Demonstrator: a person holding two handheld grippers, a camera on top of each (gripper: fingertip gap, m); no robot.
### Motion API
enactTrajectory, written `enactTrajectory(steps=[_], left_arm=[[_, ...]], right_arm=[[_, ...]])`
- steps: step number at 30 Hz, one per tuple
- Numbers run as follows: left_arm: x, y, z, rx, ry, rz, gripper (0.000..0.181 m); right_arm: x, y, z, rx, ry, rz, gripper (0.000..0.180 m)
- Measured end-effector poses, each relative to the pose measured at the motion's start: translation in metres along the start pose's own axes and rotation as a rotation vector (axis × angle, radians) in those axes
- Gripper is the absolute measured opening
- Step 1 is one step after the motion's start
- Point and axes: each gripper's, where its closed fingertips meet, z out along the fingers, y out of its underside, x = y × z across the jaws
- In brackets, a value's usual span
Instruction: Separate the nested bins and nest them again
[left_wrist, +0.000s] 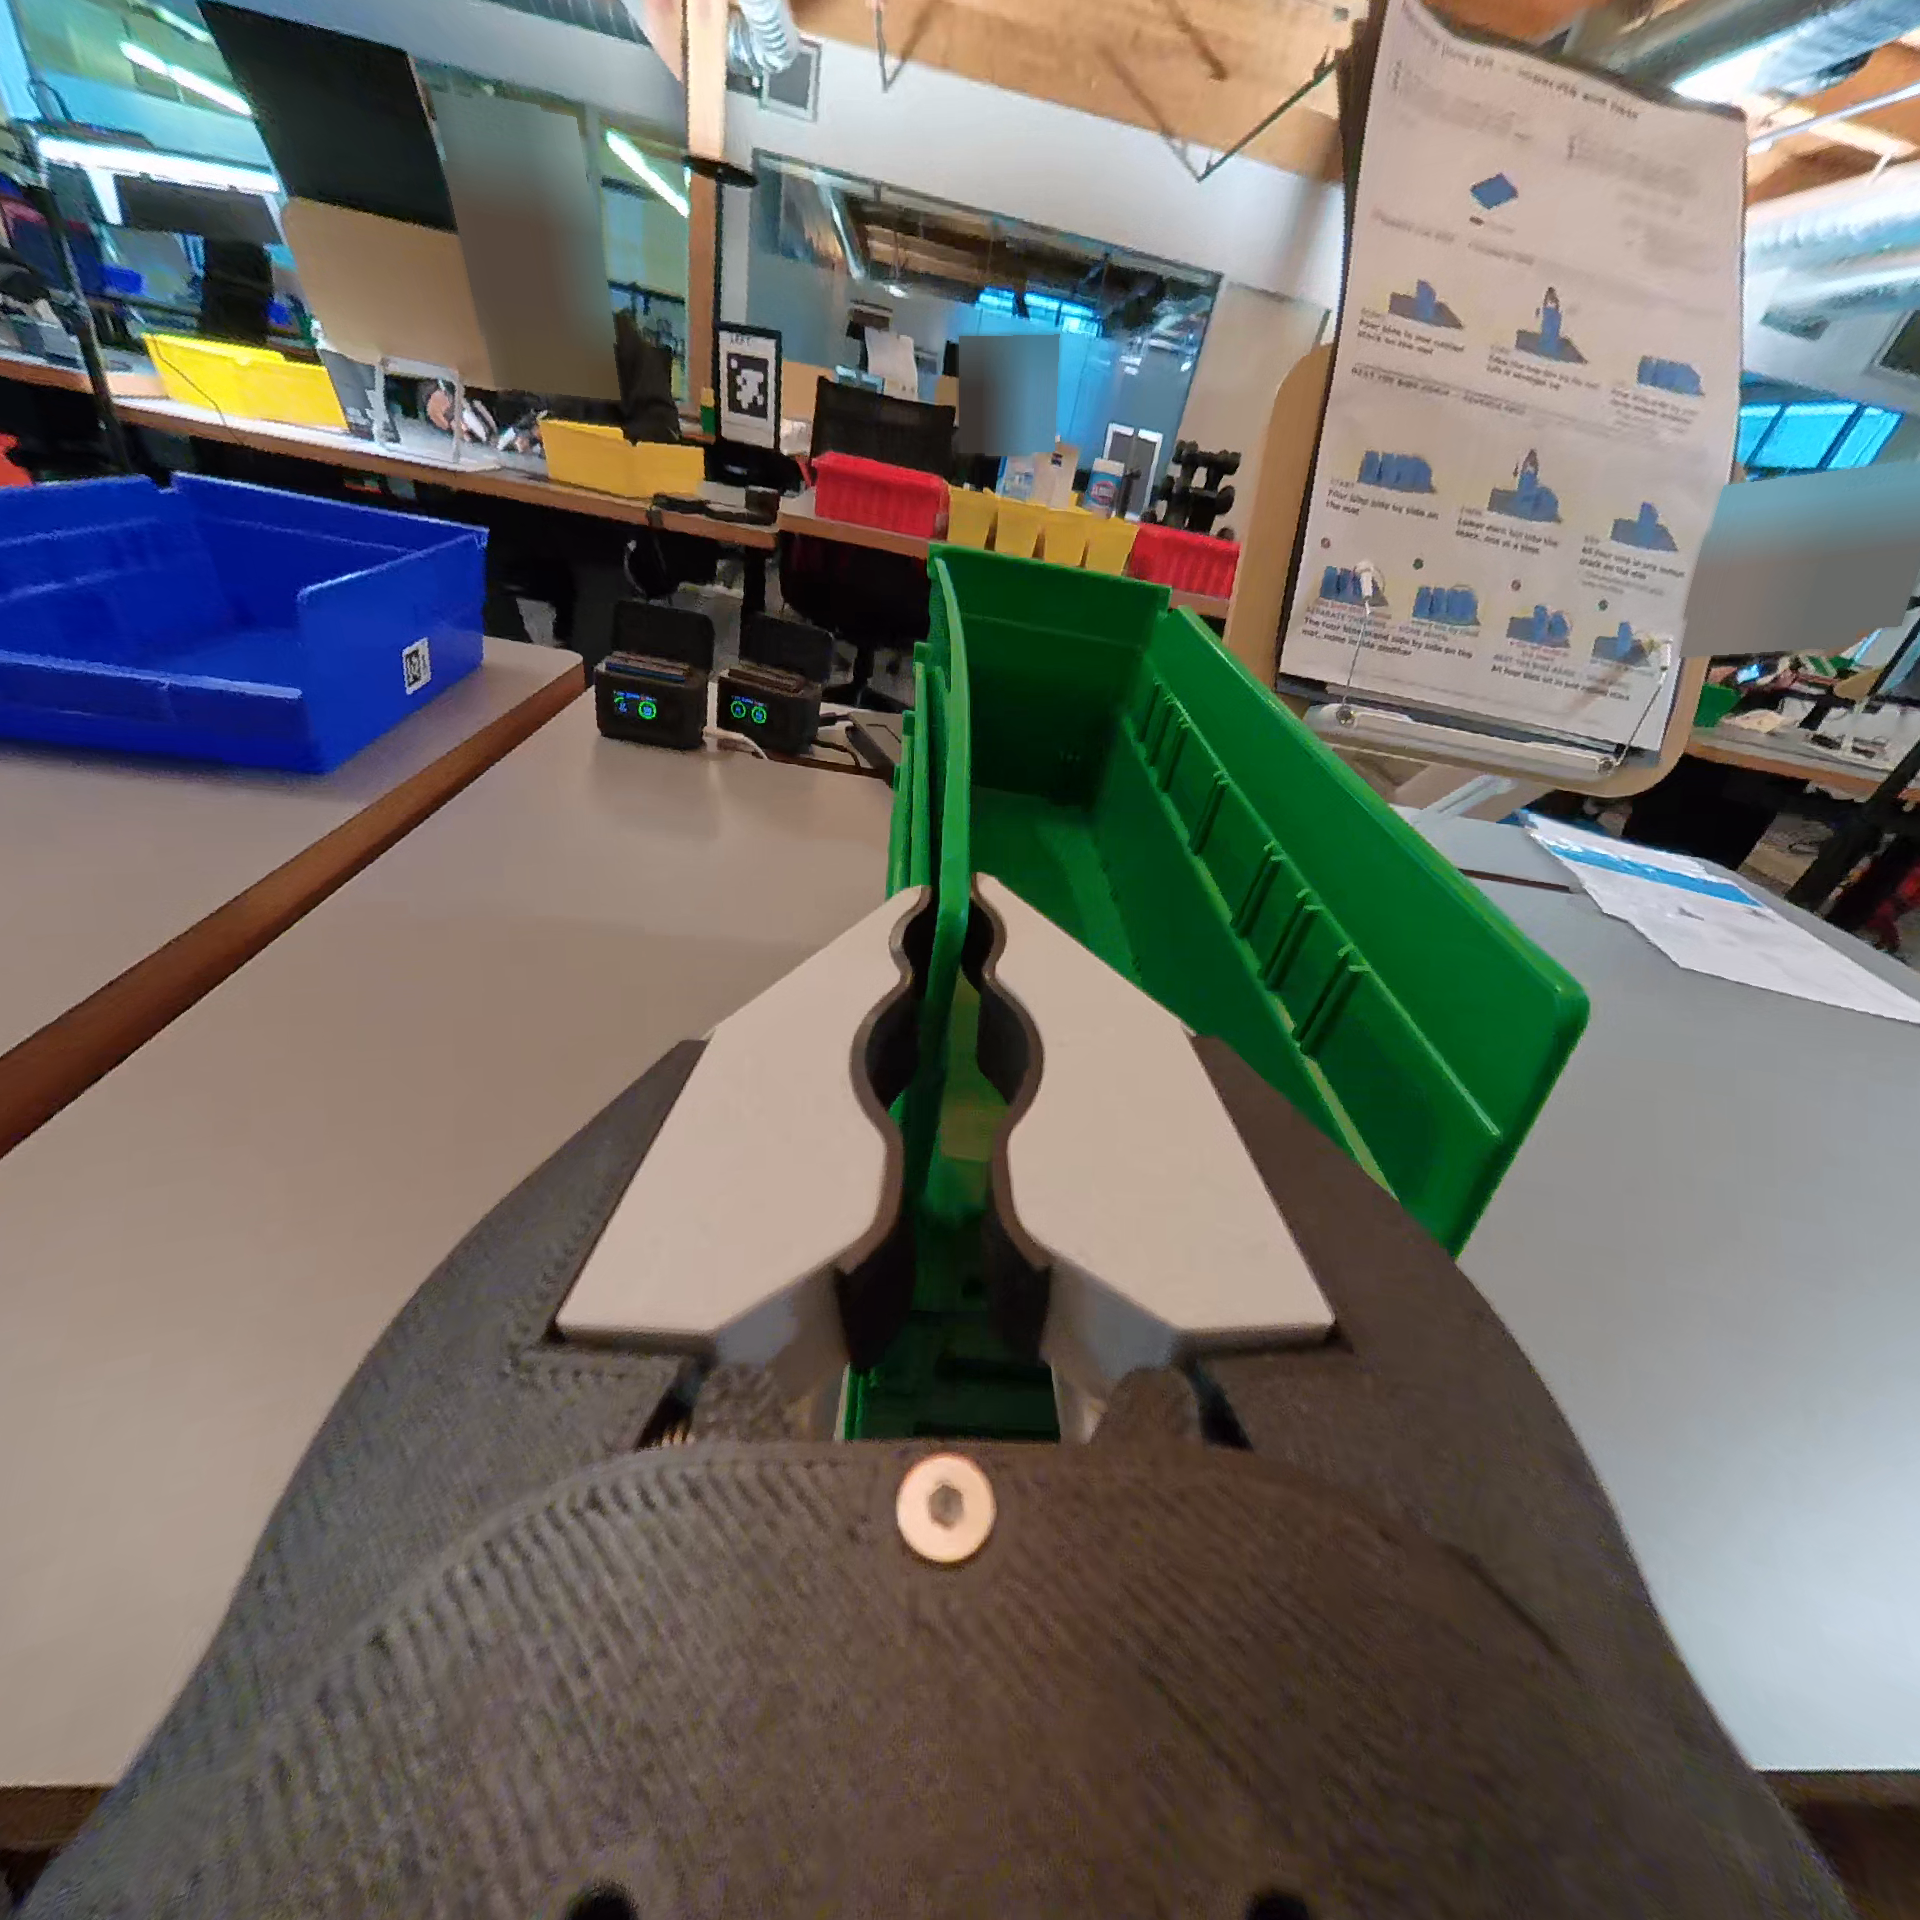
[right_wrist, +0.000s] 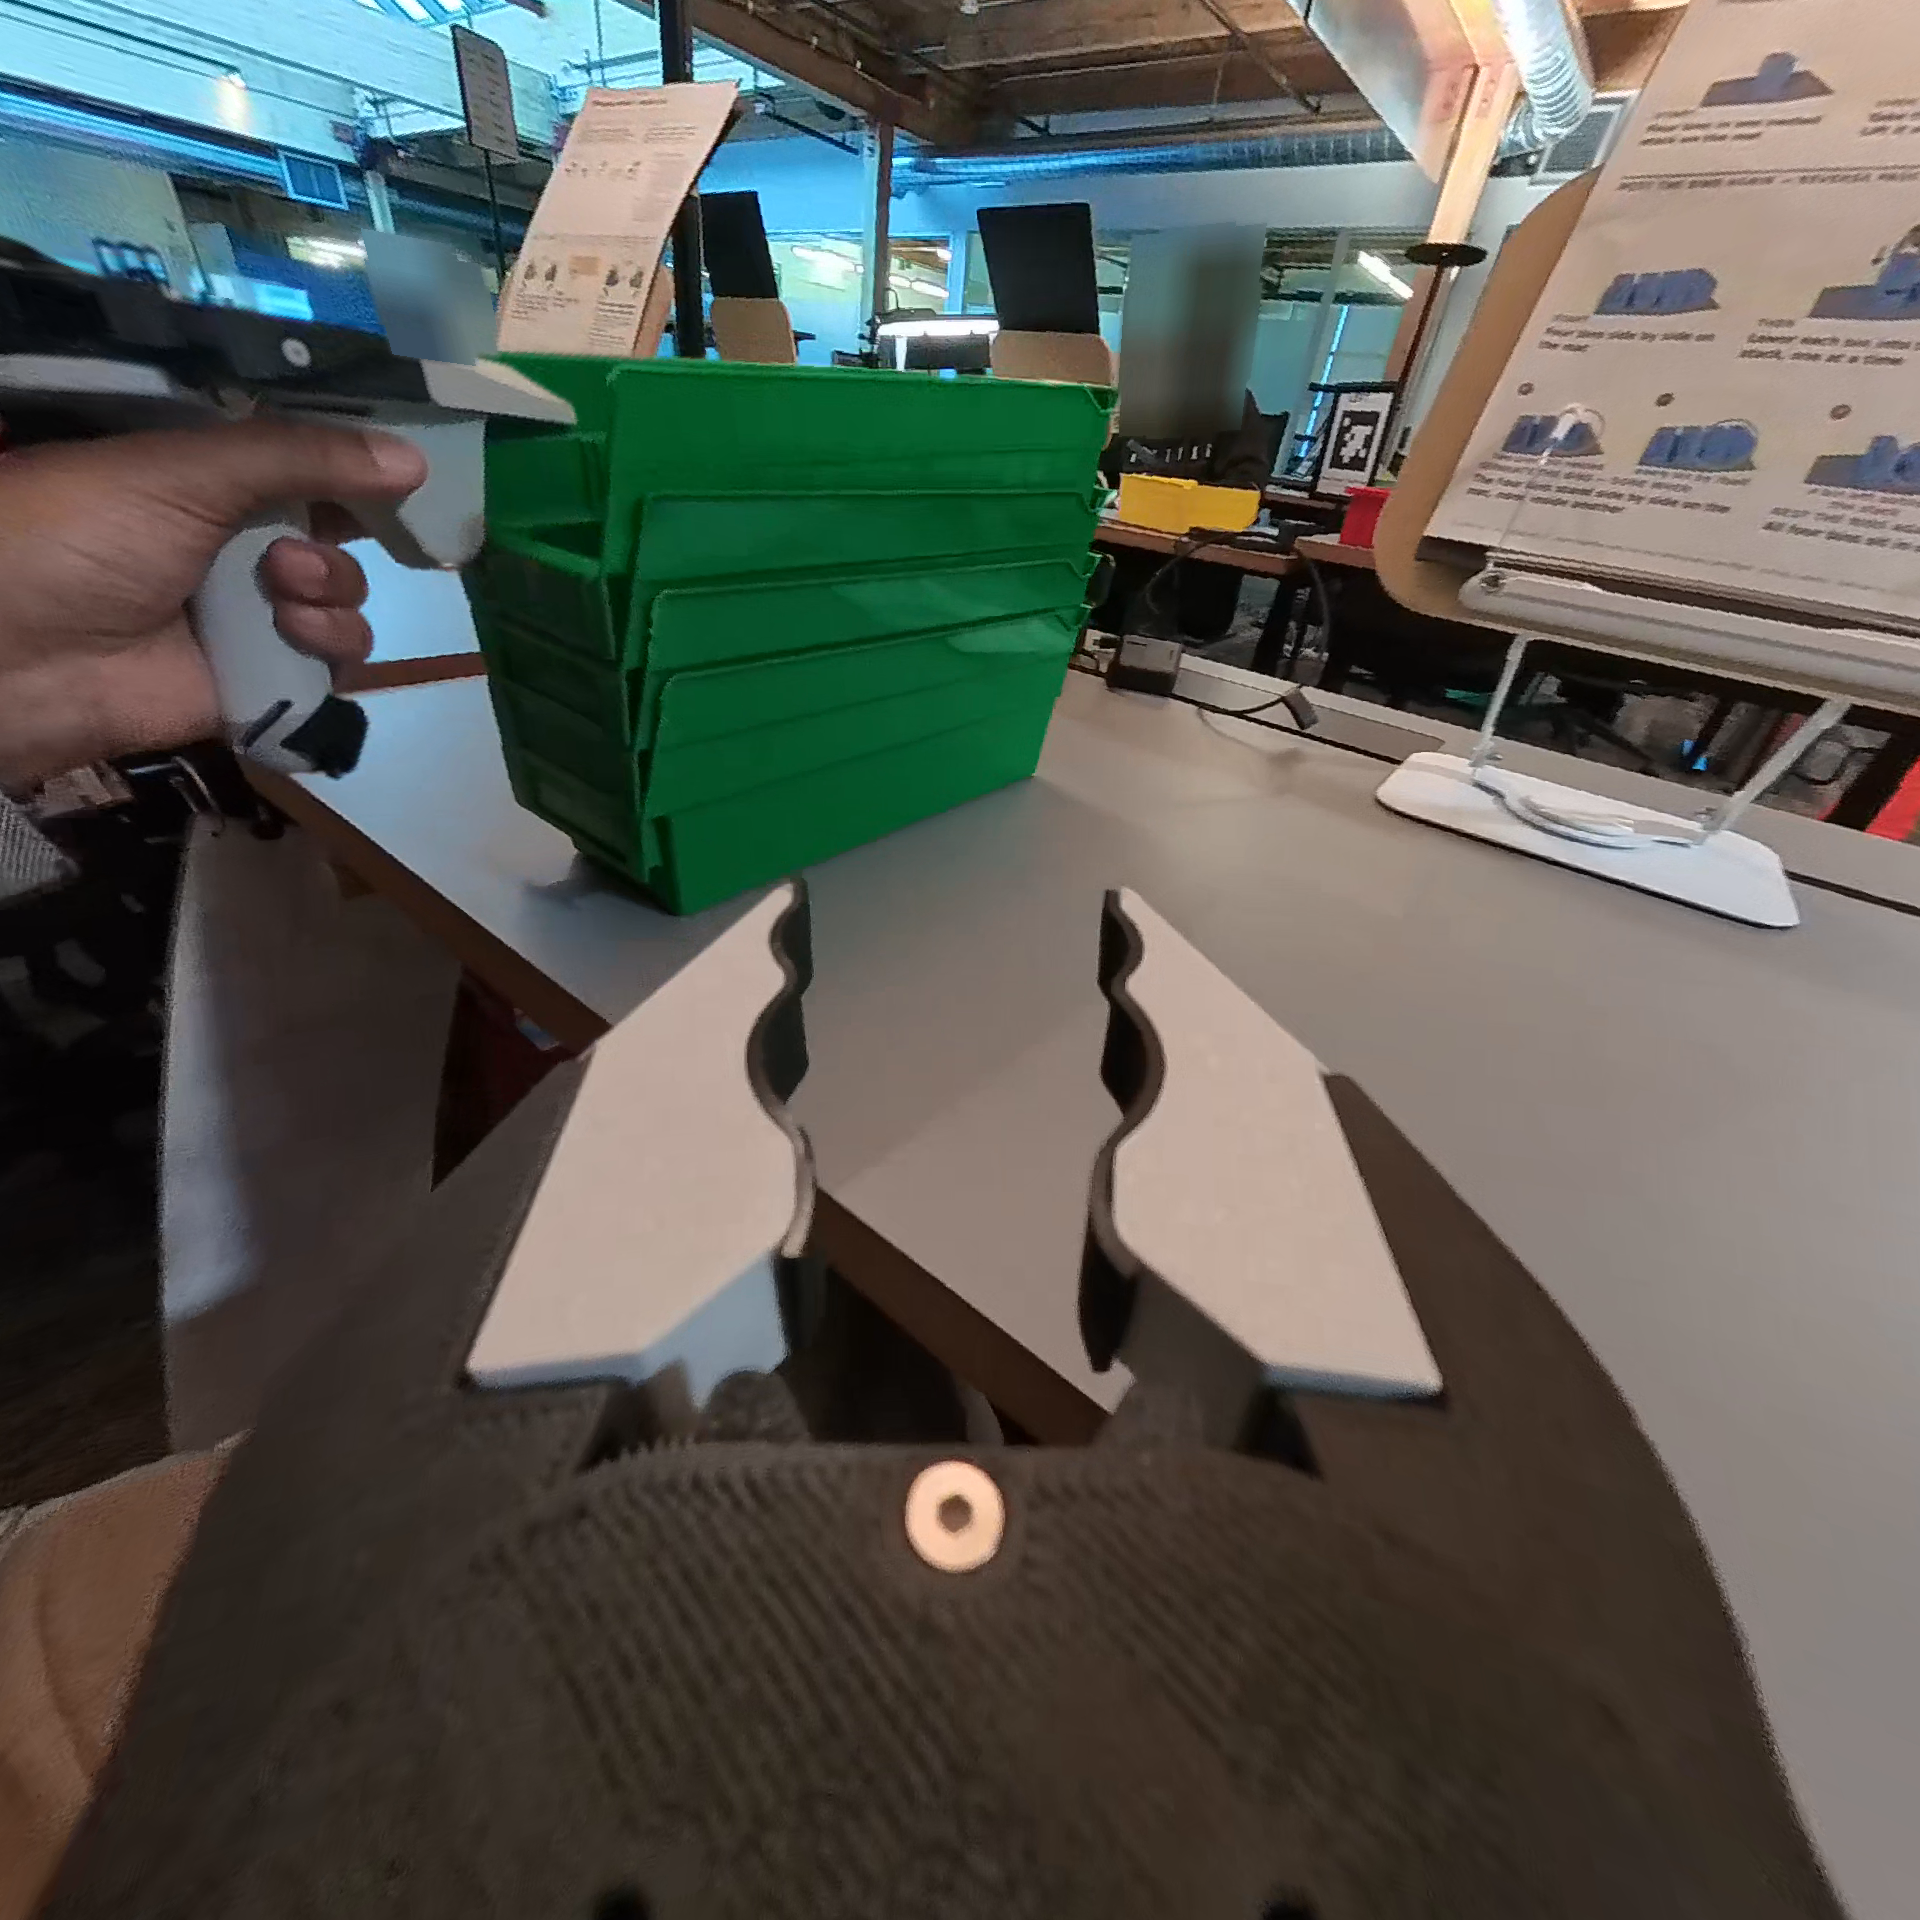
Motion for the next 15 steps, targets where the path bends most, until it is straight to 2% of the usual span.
enactTrajectory(steps=[7,15], left_arm=[[0.003,-0.007,-0.002,0.104,0.016,0.019,0.001],[0.003,-0.002,-0.004,0.137,0.017,0.047,0.005]], right_arm=[[0.013,0.007,-0.003,-0.029,0.031,0.026,0.055],[0.012,0.019,0.003,-0.075,0.008,0.045,0.054]])
